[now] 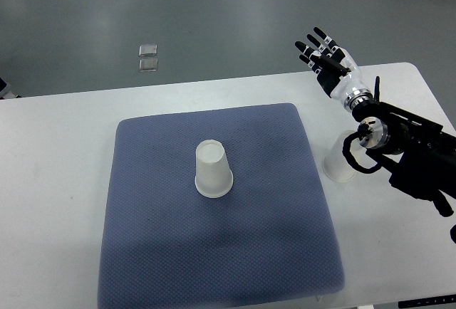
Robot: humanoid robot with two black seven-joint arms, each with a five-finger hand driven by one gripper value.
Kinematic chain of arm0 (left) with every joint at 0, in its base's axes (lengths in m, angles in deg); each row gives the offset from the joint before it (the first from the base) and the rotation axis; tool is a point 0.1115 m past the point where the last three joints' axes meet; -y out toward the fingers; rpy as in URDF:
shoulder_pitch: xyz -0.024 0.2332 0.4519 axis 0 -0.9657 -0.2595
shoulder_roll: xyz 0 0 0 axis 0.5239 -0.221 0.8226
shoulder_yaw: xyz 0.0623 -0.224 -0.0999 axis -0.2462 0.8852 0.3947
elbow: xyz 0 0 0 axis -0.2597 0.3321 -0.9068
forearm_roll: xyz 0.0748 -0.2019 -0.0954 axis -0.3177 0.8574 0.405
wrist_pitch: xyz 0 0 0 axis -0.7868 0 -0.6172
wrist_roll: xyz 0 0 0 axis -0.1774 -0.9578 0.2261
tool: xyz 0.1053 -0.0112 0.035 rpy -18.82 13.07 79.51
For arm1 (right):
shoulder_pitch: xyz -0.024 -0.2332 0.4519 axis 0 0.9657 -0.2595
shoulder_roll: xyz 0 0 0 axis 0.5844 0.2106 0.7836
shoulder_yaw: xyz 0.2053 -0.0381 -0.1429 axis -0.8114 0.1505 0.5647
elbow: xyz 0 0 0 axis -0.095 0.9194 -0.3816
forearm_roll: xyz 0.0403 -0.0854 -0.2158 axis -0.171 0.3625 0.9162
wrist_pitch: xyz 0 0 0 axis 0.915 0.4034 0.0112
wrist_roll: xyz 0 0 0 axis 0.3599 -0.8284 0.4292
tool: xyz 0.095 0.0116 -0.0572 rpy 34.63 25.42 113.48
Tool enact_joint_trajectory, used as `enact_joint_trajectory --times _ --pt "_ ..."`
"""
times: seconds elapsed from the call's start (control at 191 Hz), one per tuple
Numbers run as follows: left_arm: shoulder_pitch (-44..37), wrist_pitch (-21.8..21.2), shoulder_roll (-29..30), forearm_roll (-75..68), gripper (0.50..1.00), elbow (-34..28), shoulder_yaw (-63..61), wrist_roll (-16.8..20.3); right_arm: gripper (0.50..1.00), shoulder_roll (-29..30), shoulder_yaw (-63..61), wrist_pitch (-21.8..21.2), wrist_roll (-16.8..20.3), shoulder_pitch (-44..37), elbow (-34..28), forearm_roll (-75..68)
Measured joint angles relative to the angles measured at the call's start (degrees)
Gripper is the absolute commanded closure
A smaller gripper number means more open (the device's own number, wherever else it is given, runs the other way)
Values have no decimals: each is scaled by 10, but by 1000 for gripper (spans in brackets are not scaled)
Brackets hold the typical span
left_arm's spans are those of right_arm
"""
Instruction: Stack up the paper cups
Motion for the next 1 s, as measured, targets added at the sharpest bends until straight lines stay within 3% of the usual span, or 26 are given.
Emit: enact_joint_trajectory --times 1.002 --pt "0 -1 0 0 500 -1 3 0 576 0 0 0 0 1 -1 -2"
